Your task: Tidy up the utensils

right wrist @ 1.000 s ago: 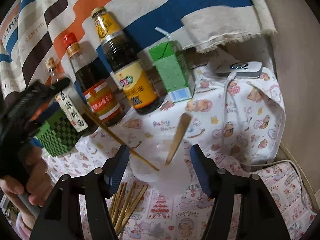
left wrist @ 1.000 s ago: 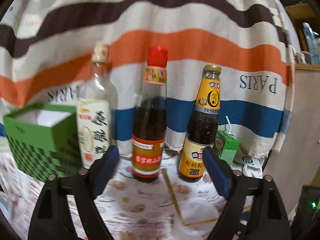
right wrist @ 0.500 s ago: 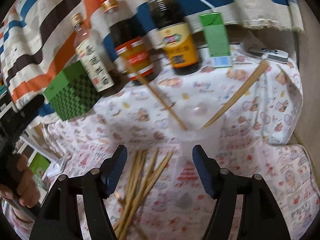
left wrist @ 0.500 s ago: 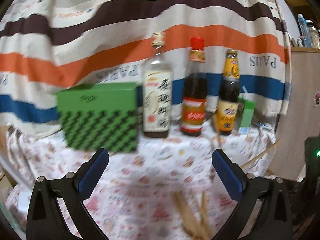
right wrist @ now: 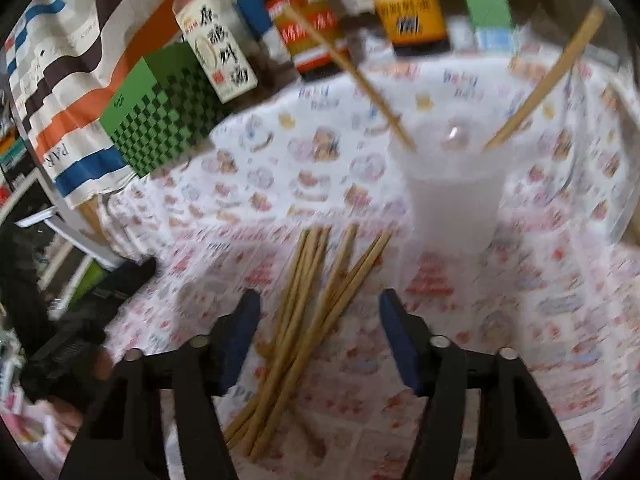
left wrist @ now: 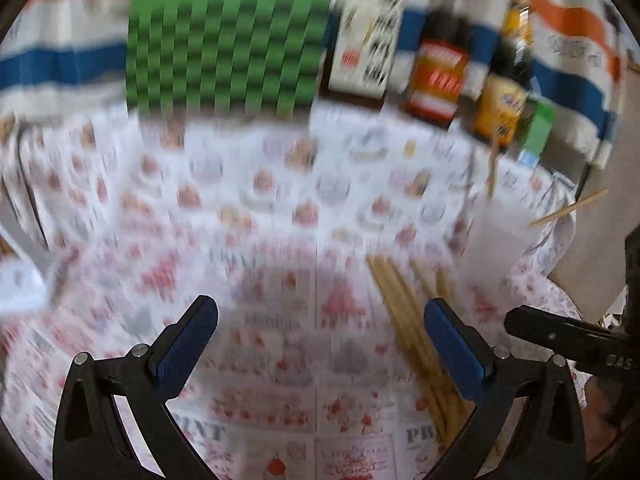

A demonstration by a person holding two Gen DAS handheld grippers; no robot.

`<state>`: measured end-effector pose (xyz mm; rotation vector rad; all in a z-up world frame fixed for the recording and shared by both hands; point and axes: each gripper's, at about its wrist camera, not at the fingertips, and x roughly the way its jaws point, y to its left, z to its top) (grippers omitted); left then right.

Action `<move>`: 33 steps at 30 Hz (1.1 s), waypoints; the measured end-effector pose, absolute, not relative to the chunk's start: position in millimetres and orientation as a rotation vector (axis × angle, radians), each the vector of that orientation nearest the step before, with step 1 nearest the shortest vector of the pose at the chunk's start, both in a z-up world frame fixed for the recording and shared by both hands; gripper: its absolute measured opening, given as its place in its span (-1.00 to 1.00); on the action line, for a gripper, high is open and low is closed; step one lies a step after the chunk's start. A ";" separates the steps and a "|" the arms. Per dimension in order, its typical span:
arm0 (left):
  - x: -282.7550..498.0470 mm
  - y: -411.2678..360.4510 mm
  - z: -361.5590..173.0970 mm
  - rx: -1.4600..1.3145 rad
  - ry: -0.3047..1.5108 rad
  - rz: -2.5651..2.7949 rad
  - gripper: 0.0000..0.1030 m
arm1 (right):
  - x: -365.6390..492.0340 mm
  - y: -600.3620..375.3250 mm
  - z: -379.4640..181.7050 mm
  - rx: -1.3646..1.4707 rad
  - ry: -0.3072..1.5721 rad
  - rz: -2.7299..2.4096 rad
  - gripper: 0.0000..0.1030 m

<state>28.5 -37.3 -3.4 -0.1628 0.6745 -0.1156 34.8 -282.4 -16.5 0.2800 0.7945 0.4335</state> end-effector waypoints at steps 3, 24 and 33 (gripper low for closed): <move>36.2 -33.6 -15.2 -0.183 0.731 -0.097 0.99 | 37.0 -277.8 -27.7 0.294 0.838 0.451 -0.15; 39.1 -27.2 -13.9 -0.144 0.743 -0.048 0.99 | 37.7 -249.5 -54.3 0.174 0.975 0.405 -0.83; 30.9 -36.2 -13.5 -0.113 0.703 -0.043 0.80 | 18.8 -266.5 -14.7 0.147 0.712 0.319 -0.86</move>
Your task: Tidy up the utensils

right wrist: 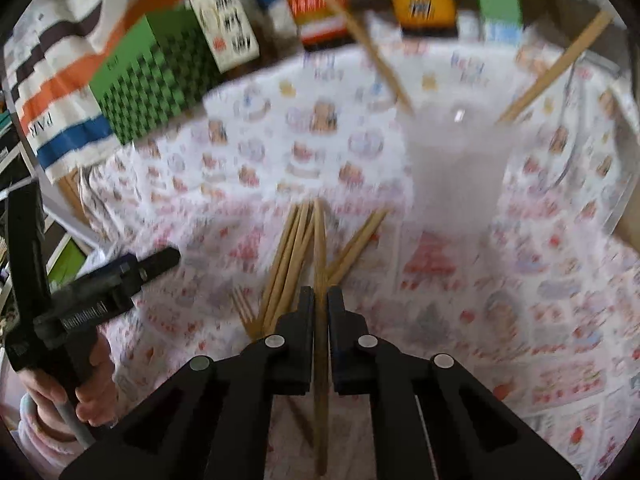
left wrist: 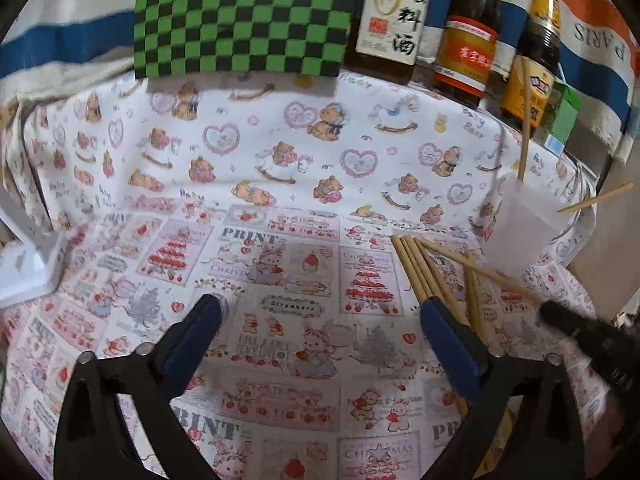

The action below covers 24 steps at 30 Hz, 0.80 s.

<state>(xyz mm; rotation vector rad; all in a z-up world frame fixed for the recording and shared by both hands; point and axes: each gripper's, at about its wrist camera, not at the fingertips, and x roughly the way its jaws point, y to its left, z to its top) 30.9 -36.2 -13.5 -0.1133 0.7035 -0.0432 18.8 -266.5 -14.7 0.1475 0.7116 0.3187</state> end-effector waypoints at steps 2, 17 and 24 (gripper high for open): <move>21.2 -46.3 -8.7 -0.020 0.627 0.028 0.73 | 12.6 -269.4 -3.6 0.127 0.632 0.293 -0.86; 49.7 -57.2 -22.4 -0.294 0.900 -0.193 -0.35 | -5.2 -313.1 33.9 0.215 0.402 0.229 -0.86; 49.0 -74.2 -30.7 -0.366 0.965 -0.273 -0.35 | -4.7 -323.5 37.1 0.241 0.388 0.199 -0.85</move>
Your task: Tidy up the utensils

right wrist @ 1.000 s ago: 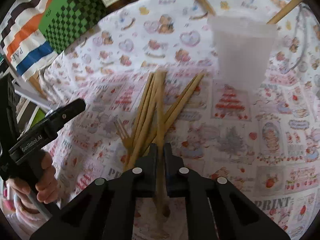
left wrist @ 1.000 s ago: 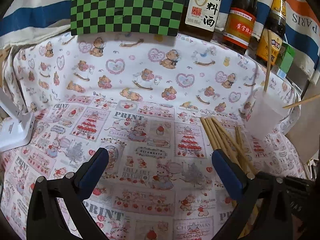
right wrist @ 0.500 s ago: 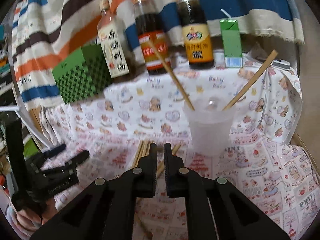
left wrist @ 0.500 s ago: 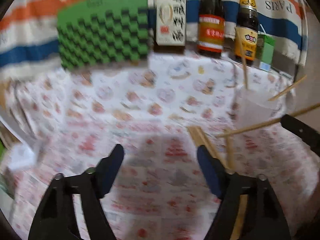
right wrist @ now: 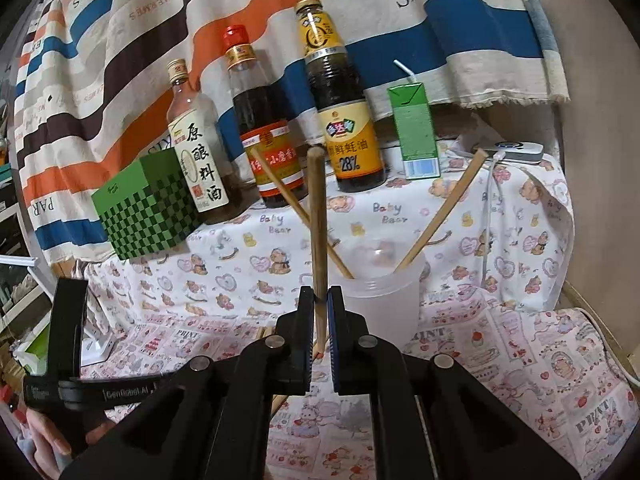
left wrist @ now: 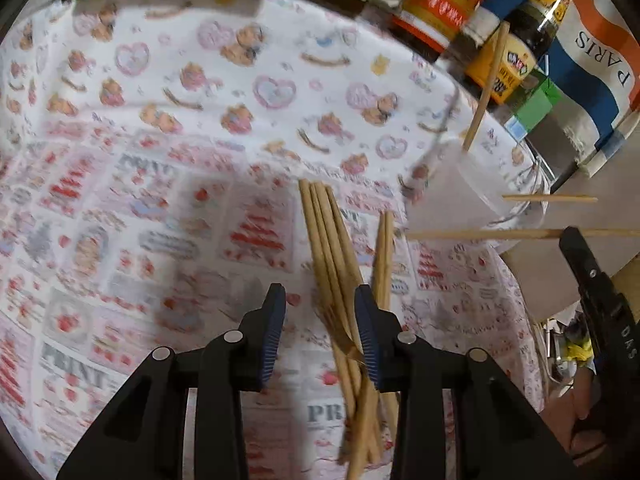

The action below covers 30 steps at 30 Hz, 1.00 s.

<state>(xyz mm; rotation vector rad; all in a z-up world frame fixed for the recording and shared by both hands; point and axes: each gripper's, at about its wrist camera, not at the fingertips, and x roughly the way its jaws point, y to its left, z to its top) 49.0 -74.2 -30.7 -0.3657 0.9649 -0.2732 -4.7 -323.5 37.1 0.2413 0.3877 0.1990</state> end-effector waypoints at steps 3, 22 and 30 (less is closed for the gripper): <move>57.0 -78.1 -38.9 -0.352 0.983 -0.223 -0.35 | -5.3 -324.1 38.2 0.247 0.387 0.202 -0.85; 29.8 -62.3 18.9 -0.309 0.725 -0.241 -0.98 | -8.2 -329.6 41.4 0.252 0.353 0.153 -0.85; 11.4 -84.1 72.8 -0.075 0.602 -0.172 -0.98 | -22.0 -338.7 53.1 0.292 0.267 0.177 -0.85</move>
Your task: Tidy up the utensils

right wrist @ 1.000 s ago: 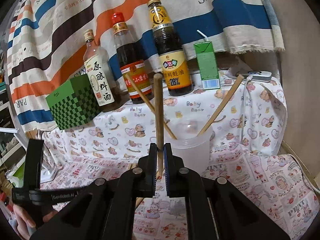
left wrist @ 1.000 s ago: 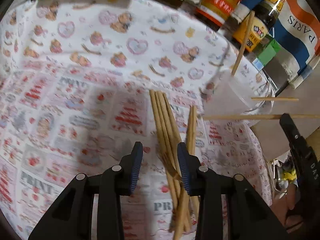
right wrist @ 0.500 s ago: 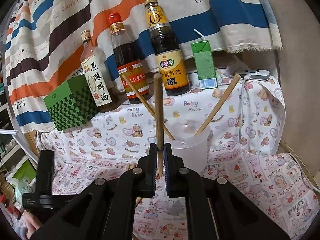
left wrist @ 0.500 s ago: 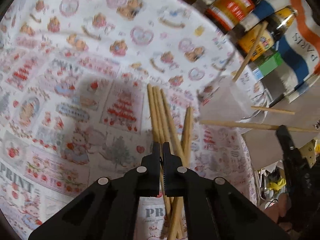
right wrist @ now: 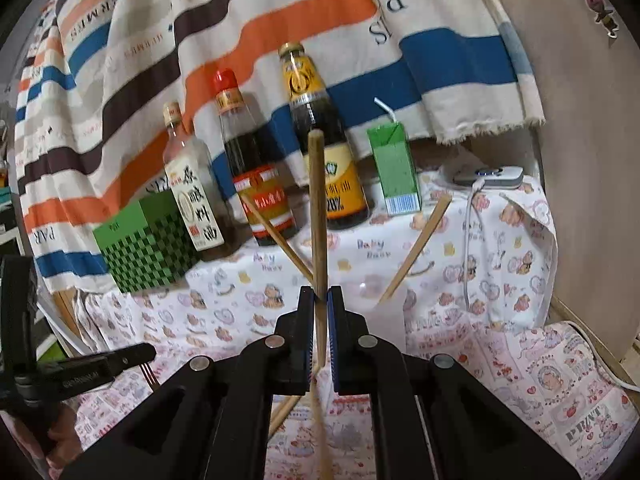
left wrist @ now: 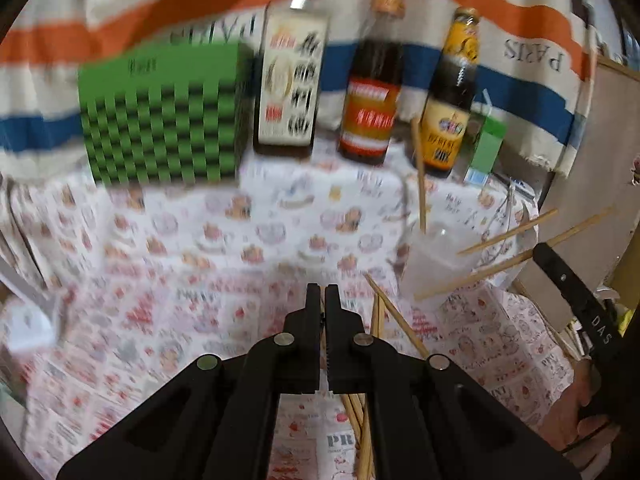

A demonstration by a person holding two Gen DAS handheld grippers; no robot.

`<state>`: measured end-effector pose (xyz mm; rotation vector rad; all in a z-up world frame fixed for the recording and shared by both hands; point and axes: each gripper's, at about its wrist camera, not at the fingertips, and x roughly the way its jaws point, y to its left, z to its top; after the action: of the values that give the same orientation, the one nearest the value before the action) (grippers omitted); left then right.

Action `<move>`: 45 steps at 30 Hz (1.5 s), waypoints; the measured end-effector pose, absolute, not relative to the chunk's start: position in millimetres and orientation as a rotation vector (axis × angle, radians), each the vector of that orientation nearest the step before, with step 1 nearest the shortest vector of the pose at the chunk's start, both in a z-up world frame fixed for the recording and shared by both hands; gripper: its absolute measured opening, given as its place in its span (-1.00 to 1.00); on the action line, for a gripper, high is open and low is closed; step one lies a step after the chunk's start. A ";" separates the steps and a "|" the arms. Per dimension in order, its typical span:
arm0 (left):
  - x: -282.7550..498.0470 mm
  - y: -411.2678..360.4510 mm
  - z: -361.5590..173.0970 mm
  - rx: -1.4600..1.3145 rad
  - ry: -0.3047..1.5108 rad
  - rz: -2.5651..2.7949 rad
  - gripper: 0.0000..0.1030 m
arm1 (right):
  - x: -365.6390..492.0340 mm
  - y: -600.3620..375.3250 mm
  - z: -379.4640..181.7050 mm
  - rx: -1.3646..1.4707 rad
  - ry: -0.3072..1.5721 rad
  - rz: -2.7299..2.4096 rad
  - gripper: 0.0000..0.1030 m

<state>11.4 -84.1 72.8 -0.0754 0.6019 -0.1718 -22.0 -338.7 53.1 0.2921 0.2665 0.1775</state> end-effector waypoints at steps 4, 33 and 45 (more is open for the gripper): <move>6.2 -89.5 93.5 -0.075 0.551 -0.182 -0.98 | -29.7 -345.3 58.6 0.325 0.222 0.192 -0.85; 108.1 -178.4 122.0 -0.231 0.399 -0.325 -0.98 | 48.5 -369.6 124.4 0.198 0.182 0.091 -0.85; 123.1 -190.8 90.1 -0.173 0.450 -0.298 -0.97 | 95.3 -350.5 104.6 0.085 0.364 -0.054 -0.85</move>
<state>123.1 -190.8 90.1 -0.1729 0.4504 -0.2984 95.3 -350.5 104.6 0.0847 0.3641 -0.0544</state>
